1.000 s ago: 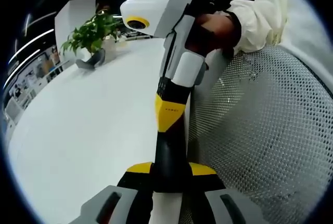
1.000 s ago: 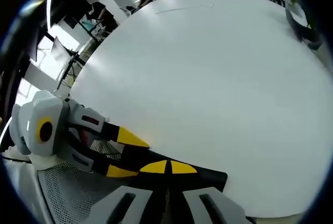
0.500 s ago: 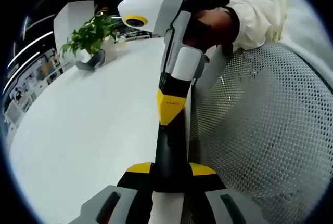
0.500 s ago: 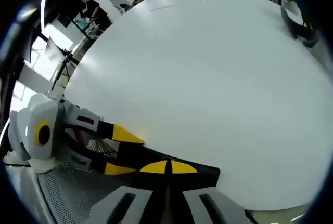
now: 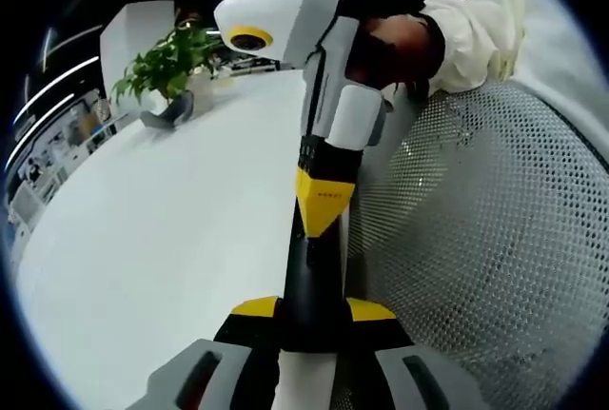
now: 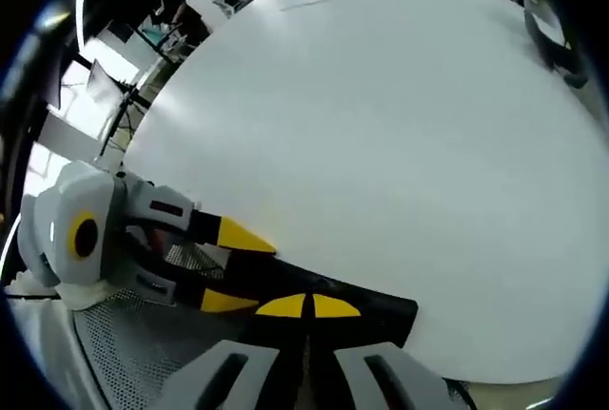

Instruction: Press the specified remote control buttons in sequence, fully releasing each button before pressing the next.

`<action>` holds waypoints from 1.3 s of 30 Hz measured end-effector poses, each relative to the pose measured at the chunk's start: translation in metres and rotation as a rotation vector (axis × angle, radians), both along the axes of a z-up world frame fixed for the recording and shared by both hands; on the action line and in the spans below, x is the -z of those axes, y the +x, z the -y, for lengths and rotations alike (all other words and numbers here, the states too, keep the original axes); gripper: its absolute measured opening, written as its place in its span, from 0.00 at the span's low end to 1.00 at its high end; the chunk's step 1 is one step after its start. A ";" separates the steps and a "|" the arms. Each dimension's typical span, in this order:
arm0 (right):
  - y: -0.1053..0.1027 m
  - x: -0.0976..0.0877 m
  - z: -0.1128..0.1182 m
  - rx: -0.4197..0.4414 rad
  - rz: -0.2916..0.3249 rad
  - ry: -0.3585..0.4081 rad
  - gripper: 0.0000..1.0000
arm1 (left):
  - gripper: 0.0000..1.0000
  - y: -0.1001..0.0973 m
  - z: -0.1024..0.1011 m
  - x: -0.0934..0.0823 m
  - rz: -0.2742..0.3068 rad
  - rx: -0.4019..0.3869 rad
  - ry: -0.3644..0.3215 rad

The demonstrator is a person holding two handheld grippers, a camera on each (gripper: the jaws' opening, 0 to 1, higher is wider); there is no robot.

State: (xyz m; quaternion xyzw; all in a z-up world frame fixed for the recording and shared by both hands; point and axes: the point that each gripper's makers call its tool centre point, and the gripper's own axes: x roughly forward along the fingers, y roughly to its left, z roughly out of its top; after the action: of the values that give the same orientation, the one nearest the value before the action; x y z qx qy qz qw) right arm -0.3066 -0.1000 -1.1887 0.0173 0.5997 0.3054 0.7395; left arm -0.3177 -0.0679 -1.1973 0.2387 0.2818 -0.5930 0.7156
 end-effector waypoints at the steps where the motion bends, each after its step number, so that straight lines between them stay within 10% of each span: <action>1: 0.000 0.000 0.000 -0.002 0.002 -0.003 0.00 | 0.24 0.000 0.000 0.000 0.000 -0.002 -0.001; 39: -0.009 0.001 0.002 0.027 -0.084 -0.002 0.00 | 0.25 0.001 0.001 -0.001 0.006 0.003 -0.005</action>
State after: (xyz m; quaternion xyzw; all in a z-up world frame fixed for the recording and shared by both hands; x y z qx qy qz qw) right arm -0.3156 -0.1019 -1.1900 0.0375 0.6304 0.2935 0.7176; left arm -0.3165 -0.0685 -1.1966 0.2391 0.2778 -0.5942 0.7160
